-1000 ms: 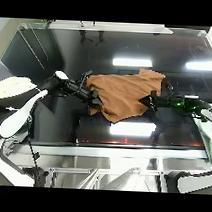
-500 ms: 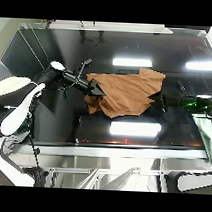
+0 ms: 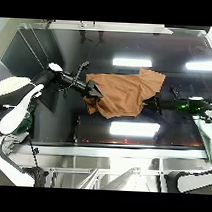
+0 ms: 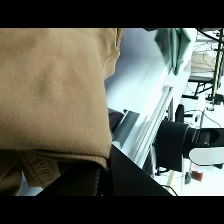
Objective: Fold the shirts.
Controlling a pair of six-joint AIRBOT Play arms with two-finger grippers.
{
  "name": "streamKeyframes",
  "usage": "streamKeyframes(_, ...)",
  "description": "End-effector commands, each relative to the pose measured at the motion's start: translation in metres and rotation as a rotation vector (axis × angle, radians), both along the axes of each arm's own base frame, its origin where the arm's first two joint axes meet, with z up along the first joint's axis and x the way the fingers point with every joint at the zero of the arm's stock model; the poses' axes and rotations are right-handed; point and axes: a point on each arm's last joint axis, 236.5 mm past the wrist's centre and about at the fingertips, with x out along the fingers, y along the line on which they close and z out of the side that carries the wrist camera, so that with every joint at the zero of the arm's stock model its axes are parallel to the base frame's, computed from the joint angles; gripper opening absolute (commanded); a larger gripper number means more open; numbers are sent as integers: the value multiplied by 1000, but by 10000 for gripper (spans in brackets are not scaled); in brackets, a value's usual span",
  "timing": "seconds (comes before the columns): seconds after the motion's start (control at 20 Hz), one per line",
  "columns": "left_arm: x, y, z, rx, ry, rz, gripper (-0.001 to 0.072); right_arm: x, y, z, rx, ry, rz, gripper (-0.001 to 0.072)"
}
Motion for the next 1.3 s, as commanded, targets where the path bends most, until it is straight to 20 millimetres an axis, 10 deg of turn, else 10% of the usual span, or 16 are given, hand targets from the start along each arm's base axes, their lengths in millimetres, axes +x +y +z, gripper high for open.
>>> streamKeyframes(0.0,1,7,1,-7,13,3,19,1,-25,36,96,-66,23,402)
streamKeyframes(0.05,-1,8,2,-10,18,-5,20,5,-52,40,82,-78,-24,507)
streamKeyframes(0.2,-2,8,3,-12,21,-8,20,27,-124,35,-26,-124,-190,520)
streamKeyframes(0.3,-3,7,3,-12,21,-10,19,39,-136,30,-89,-140,-230,519)
streamKeyframes(0.65,-7,8,5,-18,32,-25,20,56,-58,-8,-82,-22,-137,514)
streamKeyframes(0.8,-11,8,7,-24,41,-42,20,56,-17,-10,-40,-12,-59,408)
streamKeyframes(0.85,-12,8,8,-27,41,-46,20,58,-5,-3,-22,-53,-25,197)
streamKeyframes(0.9,-12,8,11,-33,36,-45,20,60,7,11,13,-97,10,31)
streamKeyframes(1.05,-10,11,46,-46,-45,-39,19,63,32,81,160,-208,123,19)
streamKeyframes(1.25,-42,20,179,-116,-291,-95,19,36,41,268,202,-605,278,18)
